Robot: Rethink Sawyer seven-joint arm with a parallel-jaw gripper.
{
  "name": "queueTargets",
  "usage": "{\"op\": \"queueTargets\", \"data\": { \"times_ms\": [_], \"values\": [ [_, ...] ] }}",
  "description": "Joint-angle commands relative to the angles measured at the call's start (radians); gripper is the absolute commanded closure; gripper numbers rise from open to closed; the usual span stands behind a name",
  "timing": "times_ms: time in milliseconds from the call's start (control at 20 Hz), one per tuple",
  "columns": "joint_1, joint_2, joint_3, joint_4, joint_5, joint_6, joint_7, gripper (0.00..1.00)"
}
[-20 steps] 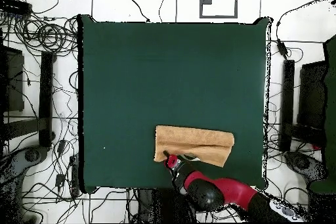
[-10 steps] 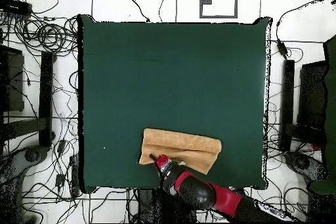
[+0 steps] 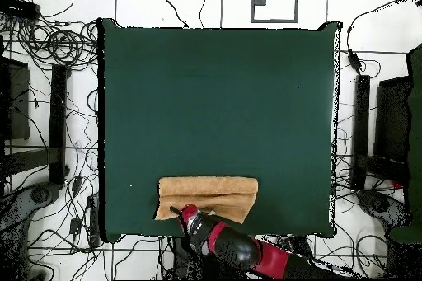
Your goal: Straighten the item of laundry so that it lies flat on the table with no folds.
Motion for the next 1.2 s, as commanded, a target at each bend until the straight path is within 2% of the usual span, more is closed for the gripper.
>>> {"op": "queueTargets", "data": {
  "times_ms": [50, 300, 650, 800, 950, 1000, 1100, 1200],
  "values": [
    [0.078, 0.004, 0.103, -0.010, 0.093, 0.047, 0.130, 0.00],
    [0.084, -0.007, 0.098, 0.005, 0.086, 0.007, 0.141, 0.00],
    [0.073, 0.036, 0.112, 0.016, 0.083, -0.006, 0.140, 0.00],
    [0.096, 0.010, 0.115, 0.029, 0.083, -0.026, 0.144, 0.00],
    [0.223, -0.183, 0.042, 0.028, 0.055, -0.140, 0.138, 0.00],
    [0.330, -0.325, -0.049, 0.025, 0.051, -0.225, 0.132, 0.00],
    [0.448, -0.451, -0.170, 0.015, 0.065, -0.302, 0.121, 0.00],
    [0.533, -0.514, -0.267, 0.008, 0.093, -0.360, 0.115, 0.00]
  ]
}}
